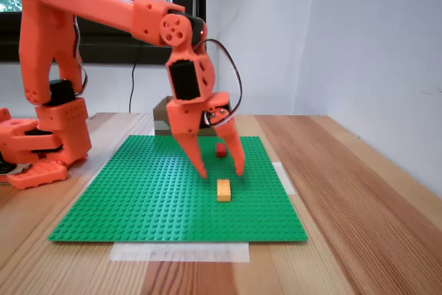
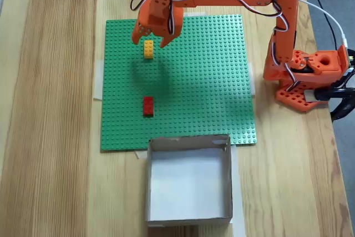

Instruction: Pick the yellow lego block and put it in the box.

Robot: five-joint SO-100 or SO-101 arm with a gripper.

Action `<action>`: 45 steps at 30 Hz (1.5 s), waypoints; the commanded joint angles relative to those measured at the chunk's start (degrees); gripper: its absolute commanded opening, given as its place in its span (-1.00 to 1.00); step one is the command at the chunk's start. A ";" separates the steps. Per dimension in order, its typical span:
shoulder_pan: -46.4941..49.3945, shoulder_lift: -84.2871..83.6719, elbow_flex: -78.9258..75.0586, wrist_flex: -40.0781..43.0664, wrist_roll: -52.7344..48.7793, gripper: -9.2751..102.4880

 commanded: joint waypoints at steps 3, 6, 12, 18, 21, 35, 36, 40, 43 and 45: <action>0.00 -0.62 -2.55 -0.26 -0.18 -0.38; -0.26 -1.58 -3.25 -0.35 -0.18 -0.38; -1.32 -3.60 -4.04 -0.79 -0.44 -0.39; -2.02 -4.83 -5.27 -0.79 -0.53 -0.40; -2.29 -5.54 -5.80 -0.70 -0.62 -0.41; -1.67 -6.15 -6.94 -1.41 -0.35 -0.43; -1.49 -6.15 -6.94 -1.41 -0.26 -0.43; -0.88 -6.33 -7.21 -1.76 -0.18 -0.43; 0.00 -6.77 -7.73 -1.67 -0.09 -0.43; 0.26 -7.03 -8.17 -1.58 0.00 -0.43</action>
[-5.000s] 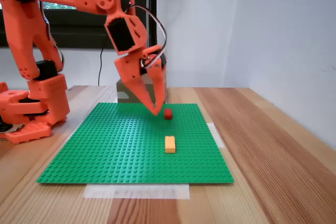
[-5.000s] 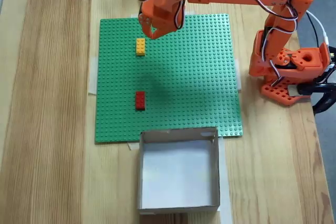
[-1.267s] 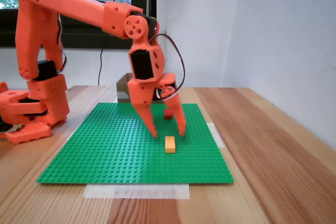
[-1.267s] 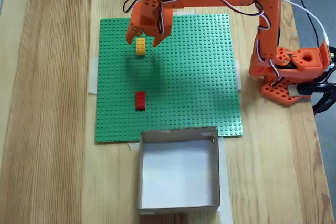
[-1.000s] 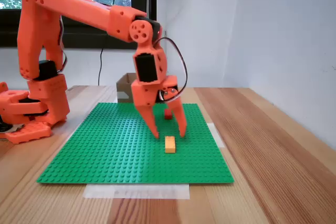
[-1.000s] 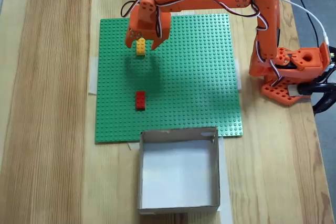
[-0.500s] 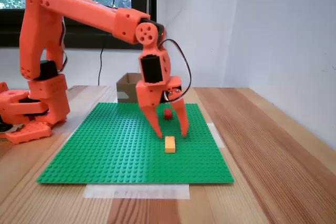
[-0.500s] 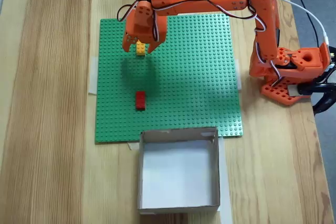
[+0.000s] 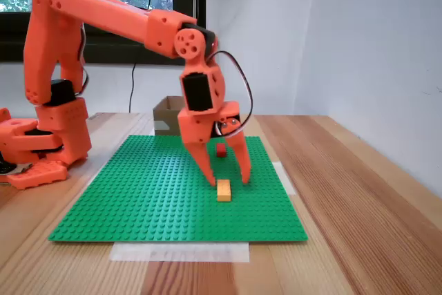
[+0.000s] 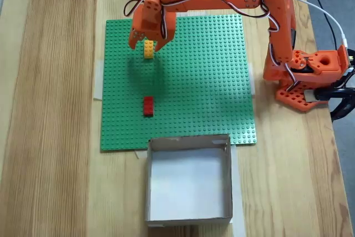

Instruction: Pick the yellow lego block and put it in the box.

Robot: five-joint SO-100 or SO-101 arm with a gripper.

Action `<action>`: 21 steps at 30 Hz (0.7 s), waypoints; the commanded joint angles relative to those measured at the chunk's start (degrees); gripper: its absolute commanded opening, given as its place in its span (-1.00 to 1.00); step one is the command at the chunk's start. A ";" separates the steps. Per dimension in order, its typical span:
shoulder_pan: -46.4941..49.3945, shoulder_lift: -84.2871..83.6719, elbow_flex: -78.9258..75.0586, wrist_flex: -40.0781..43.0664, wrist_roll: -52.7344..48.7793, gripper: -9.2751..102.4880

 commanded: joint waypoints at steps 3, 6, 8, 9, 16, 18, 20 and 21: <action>0.53 -0.09 -2.64 -0.18 0.26 -0.43; 0.88 -0.44 -2.81 -0.18 -0.18 -0.43; 0.88 -0.88 -2.90 0.09 -0.79 -0.43; 0.97 -1.14 -3.08 0.18 -0.88 -0.43; 1.58 -3.60 -5.62 0.97 -1.05 -0.44; 1.67 -4.04 -5.98 1.14 -1.14 -0.44; 1.76 -4.04 -5.98 1.41 -1.32 -0.44; 1.76 -4.04 -5.98 1.49 -1.41 -0.44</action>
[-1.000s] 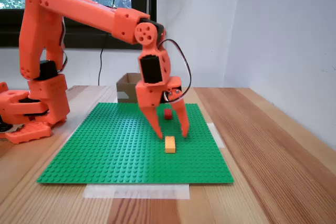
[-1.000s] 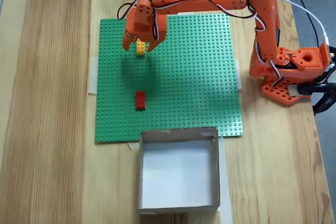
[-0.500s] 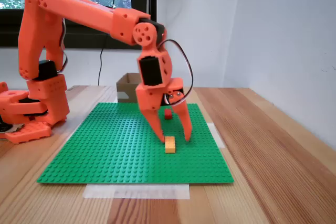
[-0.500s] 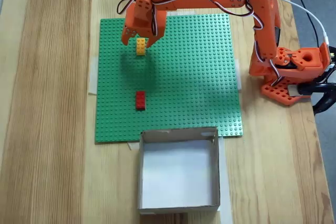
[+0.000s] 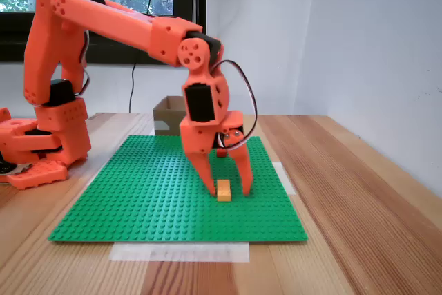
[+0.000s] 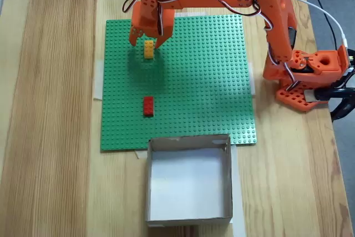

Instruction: Pick the yellow lego block and put it in the box.

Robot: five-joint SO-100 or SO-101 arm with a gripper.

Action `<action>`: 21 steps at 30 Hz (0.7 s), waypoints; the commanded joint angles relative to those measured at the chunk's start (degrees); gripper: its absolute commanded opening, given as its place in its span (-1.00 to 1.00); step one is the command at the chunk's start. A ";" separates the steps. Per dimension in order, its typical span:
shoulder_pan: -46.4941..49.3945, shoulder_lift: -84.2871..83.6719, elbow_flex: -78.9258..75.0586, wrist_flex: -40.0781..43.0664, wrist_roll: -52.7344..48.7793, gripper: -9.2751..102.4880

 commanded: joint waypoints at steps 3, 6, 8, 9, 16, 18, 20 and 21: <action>0.00 0.09 -2.20 0.44 -0.44 -0.44; 0.00 -0.18 -2.37 0.26 -0.53 -0.44; 0.00 -0.44 -2.37 0.53 -1.41 -0.45; 0.00 -0.44 -2.37 0.79 -1.67 -0.45; 0.00 -0.53 -2.20 0.97 -2.20 -0.45; 0.00 -0.53 -2.11 0.97 -2.46 -0.45; 0.09 -0.53 -2.11 1.05 -2.72 -0.45; 0.09 -0.62 -2.11 1.14 -2.90 -0.45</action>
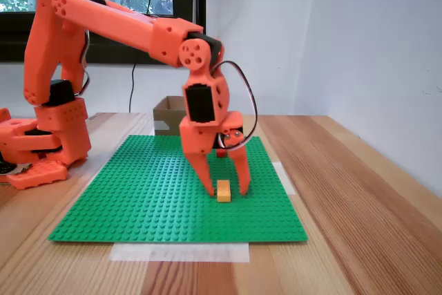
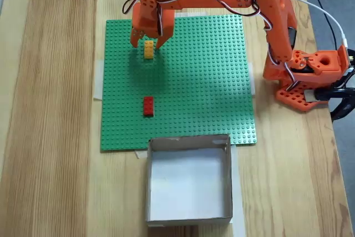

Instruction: Pick the yellow lego block and put it in the box.

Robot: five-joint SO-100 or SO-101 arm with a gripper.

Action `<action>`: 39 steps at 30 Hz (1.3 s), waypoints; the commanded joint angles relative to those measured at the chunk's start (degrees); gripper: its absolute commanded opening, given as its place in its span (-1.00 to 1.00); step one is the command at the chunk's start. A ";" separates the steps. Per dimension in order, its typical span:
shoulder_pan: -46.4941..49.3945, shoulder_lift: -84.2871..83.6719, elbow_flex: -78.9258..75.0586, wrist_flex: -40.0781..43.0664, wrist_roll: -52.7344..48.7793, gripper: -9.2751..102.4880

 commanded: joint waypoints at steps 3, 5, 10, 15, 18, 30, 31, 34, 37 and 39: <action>0.09 0.18 -1.58 0.35 -0.44 -0.45; 0.09 0.18 -1.49 0.35 -0.53 -0.45; 0.09 -0.18 -1.14 0.26 -1.05 -0.44; 0.09 -0.35 -0.97 0.18 -1.05 -0.45; 0.09 -0.35 -0.88 0.18 -1.23 -0.45; 0.00 -0.35 -0.79 0.26 -1.32 -0.56; 0.00 -0.35 -0.79 0.26 -1.32 -0.57; 0.09 -0.35 -0.88 0.18 -1.14 -0.61; 0.09 -0.26 -0.88 0.18 -1.14 -0.64; 0.09 -0.26 -0.97 0.35 -1.14 -0.66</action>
